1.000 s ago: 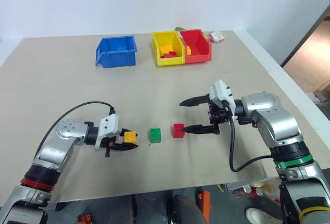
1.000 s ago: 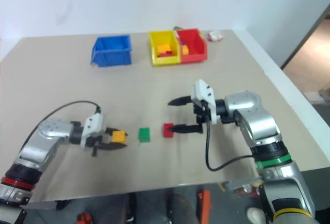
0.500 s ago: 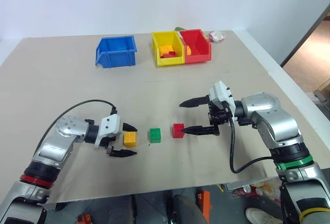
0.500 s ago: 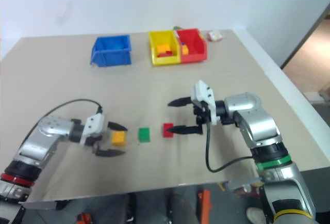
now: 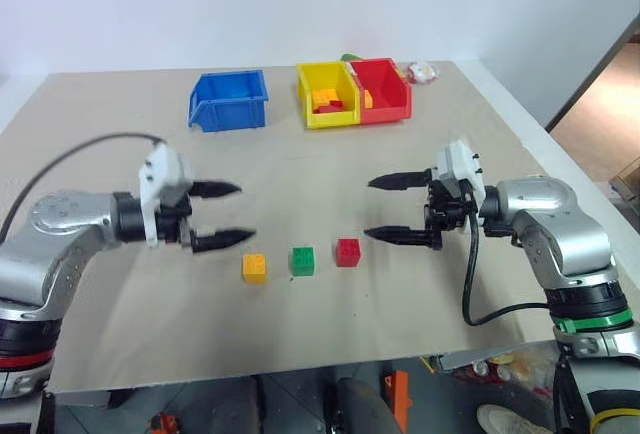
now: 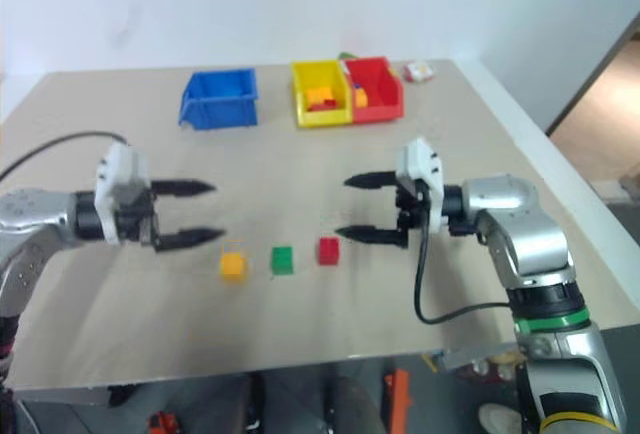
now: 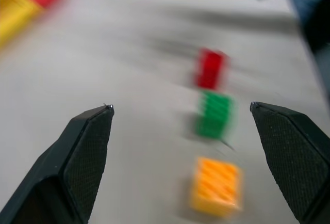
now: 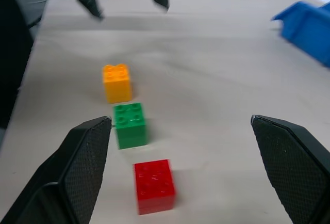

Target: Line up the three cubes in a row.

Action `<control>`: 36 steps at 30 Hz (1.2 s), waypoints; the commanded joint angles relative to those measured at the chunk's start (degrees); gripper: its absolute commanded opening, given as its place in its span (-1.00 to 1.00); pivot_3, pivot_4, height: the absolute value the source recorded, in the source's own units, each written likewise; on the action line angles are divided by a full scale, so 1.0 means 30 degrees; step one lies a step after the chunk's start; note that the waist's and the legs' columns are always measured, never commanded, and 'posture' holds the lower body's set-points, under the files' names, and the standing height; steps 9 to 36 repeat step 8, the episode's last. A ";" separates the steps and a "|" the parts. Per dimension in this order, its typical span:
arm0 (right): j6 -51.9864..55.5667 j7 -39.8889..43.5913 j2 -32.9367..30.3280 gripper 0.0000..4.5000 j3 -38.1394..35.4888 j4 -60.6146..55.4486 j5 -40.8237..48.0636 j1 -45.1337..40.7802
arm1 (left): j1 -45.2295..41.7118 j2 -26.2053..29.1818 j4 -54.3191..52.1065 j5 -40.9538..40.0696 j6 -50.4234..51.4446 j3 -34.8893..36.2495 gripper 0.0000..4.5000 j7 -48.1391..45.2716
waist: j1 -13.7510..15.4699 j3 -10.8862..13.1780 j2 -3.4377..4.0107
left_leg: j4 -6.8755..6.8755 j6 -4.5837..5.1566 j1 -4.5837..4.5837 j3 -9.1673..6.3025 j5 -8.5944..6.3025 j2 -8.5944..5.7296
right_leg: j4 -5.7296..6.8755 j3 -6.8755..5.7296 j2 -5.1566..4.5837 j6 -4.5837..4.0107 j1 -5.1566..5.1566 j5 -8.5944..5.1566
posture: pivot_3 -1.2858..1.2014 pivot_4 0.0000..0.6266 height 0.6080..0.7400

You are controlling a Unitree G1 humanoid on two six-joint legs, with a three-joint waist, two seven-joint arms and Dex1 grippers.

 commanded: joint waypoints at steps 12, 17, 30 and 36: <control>-0.2634 -0.7449 0.1410 1.00 -0.2612 0.0995 -0.2806 0.2675 | 0.4696 -0.4086 -0.0883 0.5029 -0.3152 0.1693 0.95 0.9458 | -0.0053 -0.0010 -0.0016 | -0.0062 -0.0007 -0.0017 0.0059 -0.0005 -0.0009 | -0.0005 0.0141 -0.0016 0.0020 -0.0053 0.0002 | 0.03 -0.52 1.00; -0.2634 -0.7449 0.1410 1.00 -0.2612 0.0995 -0.2806 0.2675 | 0.4696 -0.4086 -0.0883 0.5029 -0.3152 0.1693 0.95 0.9458 | -0.0053 -0.0010 -0.0016 | -0.0062 -0.0007 -0.0017 0.0059 -0.0005 -0.0009 | -0.0005 0.0141 -0.0016 0.0020 -0.0053 0.0002 | 0.03 -0.52 1.00; -0.2634 -0.7449 0.1410 1.00 -0.2612 0.0995 -0.2806 0.2675 | 0.4696 -0.4086 -0.0883 0.5029 -0.3152 0.1693 0.95 0.9458 | -0.0053 -0.0010 -0.0016 | -0.0062 -0.0007 -0.0017 0.0059 -0.0005 -0.0009 | -0.0005 0.0141 -0.0016 0.0020 -0.0053 0.0002 | 0.03 -0.52 1.00; -0.2634 -0.7449 0.1410 1.00 -0.2612 0.0995 -0.2806 0.2675 | 0.4696 -0.4086 -0.0883 0.5029 -0.3152 0.1693 0.95 0.9458 | -0.0053 -0.0010 -0.0016 | -0.0062 -0.0007 -0.0017 0.0059 -0.0005 -0.0009 | -0.0005 0.0141 -0.0016 0.0020 -0.0053 0.0002 | 0.03 -0.52 1.00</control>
